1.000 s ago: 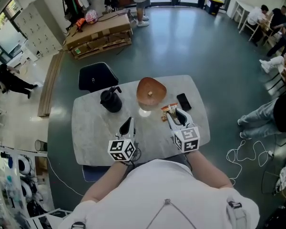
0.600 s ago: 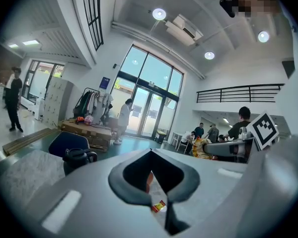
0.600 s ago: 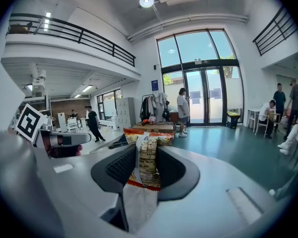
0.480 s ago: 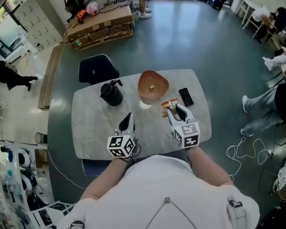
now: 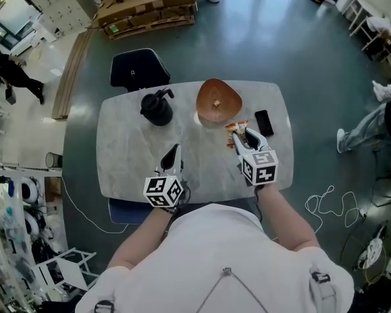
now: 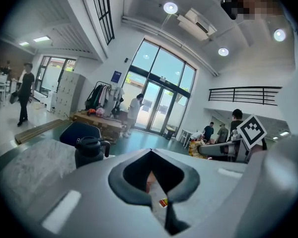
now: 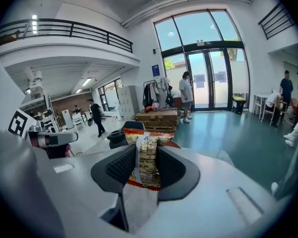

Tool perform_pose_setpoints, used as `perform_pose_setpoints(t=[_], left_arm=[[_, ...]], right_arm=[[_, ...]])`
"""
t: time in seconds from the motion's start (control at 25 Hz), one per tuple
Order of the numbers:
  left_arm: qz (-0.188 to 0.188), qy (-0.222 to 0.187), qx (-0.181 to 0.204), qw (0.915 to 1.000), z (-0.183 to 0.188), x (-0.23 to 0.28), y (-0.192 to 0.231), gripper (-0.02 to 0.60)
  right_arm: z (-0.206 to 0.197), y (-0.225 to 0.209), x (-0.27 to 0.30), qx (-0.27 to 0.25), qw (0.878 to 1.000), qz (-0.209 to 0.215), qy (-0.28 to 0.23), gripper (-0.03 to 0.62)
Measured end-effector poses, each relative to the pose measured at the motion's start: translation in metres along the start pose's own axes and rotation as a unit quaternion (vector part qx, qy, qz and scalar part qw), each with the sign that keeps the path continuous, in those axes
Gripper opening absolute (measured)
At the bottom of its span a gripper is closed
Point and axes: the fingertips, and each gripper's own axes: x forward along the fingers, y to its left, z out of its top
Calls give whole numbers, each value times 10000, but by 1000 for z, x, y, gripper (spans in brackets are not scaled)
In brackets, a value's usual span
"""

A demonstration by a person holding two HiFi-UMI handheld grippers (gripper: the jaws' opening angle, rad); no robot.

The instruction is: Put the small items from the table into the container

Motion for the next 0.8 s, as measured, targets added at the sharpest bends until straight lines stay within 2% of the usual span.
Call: perform_pose_setpoints(t=[0.24, 0.56, 0.8], left_arm=[[302, 197, -234, 9991, -10, 13, 32, 5], [1013, 428, -599, 9921, -31, 12, 74, 5], [1383, 612, -818, 9851, -48, 0, 77, 5]], right_arm=[[-10, -18, 76, -51, 9983, 150, 566, 155], [-50, -48, 204, -253, 9864, 490, 1548, 155], [-75, -68, 279, 124, 9727, 522, 2259, 155]])
